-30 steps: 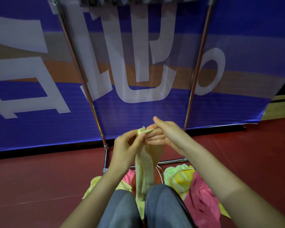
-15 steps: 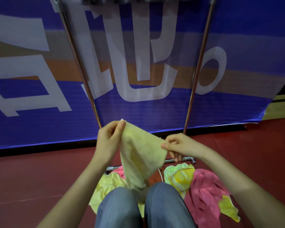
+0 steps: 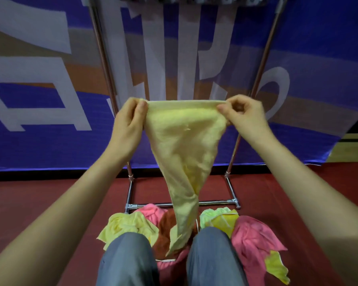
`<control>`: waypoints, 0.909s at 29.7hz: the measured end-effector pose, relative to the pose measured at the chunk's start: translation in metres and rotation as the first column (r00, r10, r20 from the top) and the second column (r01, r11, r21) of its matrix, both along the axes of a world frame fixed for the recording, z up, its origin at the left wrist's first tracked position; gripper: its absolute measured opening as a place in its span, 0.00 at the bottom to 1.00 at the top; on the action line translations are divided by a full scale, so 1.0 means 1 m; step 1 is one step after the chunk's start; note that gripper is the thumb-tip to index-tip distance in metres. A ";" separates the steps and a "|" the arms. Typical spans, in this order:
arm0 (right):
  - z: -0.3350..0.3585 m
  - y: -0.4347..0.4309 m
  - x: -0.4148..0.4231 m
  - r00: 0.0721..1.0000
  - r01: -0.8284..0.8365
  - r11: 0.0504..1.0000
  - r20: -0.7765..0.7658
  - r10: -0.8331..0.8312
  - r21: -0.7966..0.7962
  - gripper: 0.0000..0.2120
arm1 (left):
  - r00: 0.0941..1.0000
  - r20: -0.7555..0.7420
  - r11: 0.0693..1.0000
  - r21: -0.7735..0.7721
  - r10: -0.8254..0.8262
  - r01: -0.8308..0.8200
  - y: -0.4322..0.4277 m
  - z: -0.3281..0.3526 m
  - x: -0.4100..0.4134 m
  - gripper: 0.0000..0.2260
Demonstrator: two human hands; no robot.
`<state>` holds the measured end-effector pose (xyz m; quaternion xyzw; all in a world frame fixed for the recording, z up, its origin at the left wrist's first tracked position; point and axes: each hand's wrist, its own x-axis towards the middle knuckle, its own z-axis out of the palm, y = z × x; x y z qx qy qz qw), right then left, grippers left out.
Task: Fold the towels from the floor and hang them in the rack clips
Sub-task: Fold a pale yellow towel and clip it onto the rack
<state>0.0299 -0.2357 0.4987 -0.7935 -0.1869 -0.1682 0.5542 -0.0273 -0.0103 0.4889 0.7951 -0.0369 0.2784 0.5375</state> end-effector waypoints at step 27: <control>0.047 0.012 -0.007 0.994 -0.003 0.991 0.105 0.017 -0.135 0.10 | 0.985 0.123 0.985 0.104 0.124 -0.137 0.023 0.032 -0.006 0.12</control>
